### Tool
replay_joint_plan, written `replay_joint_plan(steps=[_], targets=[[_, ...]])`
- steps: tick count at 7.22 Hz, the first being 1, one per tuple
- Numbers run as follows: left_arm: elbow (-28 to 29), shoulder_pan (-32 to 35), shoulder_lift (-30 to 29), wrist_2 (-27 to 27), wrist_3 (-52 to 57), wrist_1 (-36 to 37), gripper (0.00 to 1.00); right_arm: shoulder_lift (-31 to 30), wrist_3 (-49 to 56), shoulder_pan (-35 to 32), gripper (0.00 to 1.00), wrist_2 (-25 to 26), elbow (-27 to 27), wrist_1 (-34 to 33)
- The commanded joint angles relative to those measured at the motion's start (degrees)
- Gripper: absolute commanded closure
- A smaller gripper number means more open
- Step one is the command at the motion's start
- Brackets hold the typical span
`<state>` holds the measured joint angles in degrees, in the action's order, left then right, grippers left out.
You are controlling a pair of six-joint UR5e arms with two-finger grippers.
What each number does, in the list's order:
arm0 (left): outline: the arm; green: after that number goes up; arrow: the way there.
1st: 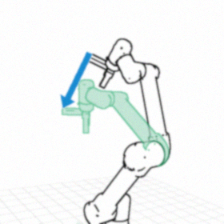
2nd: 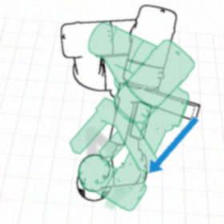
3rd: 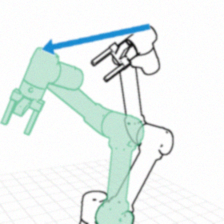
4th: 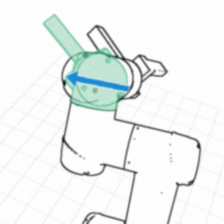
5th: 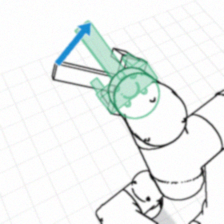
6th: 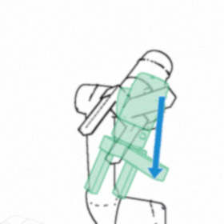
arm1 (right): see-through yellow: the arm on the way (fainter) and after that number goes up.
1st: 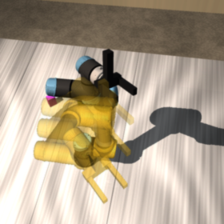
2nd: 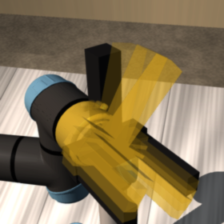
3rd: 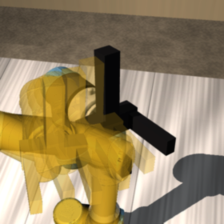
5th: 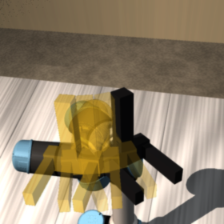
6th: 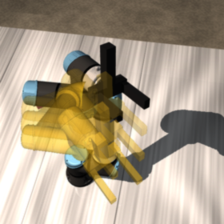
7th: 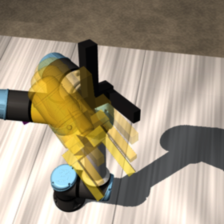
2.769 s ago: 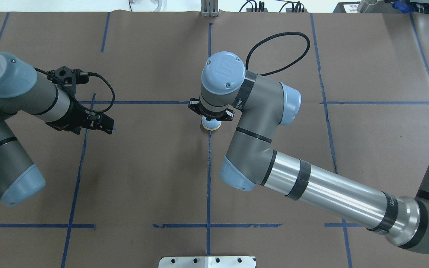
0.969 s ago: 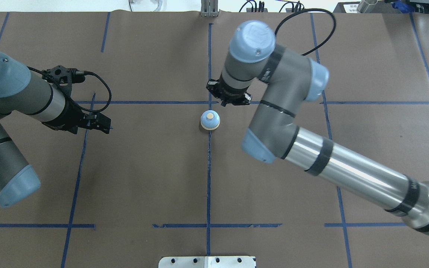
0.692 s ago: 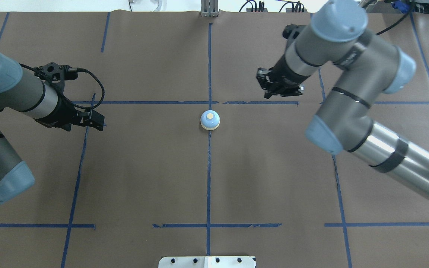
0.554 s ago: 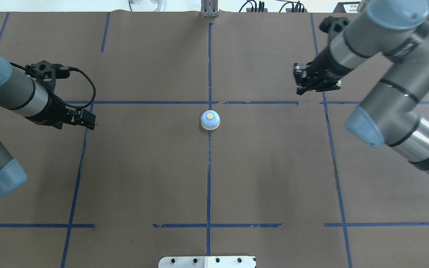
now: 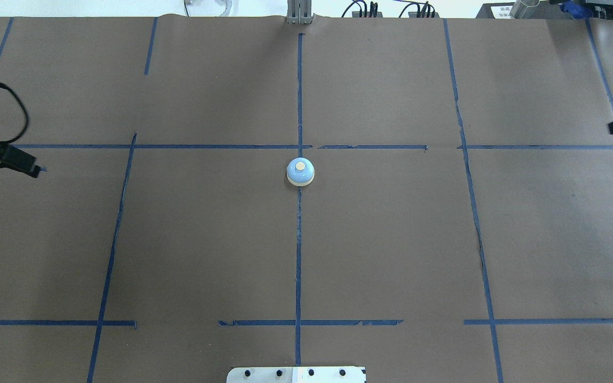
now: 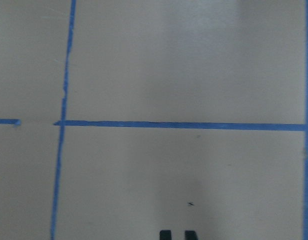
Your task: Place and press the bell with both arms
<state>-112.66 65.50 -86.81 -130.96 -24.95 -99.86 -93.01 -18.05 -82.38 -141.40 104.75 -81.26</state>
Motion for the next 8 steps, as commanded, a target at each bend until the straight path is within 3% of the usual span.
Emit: replay_joint_plan(steps=[1,4,6,8], targets=[[0.4,9.8,7.8,-2.1,17.7,0.1,0.00,-7.8,22.0,-9.8,0.00,0.3,-2.9,-0.1],[7.3,21.4,10.1,-2.1,33.0,0.1,0.00,-9.1,26.3,-9.0,0.00,3.3,-3.2,-3.2],[6.8,21.4,8.1,-4.1,28.1,10.8,0.00,-9.0,26.3,-7.4,0.00,6.5,-3.0,-4.0],[8.0,21.5,8.0,-5.3,28.4,10.9,0.00,-8.2,25.5,-6.3,0.00,6.3,-3.0,-3.9]])
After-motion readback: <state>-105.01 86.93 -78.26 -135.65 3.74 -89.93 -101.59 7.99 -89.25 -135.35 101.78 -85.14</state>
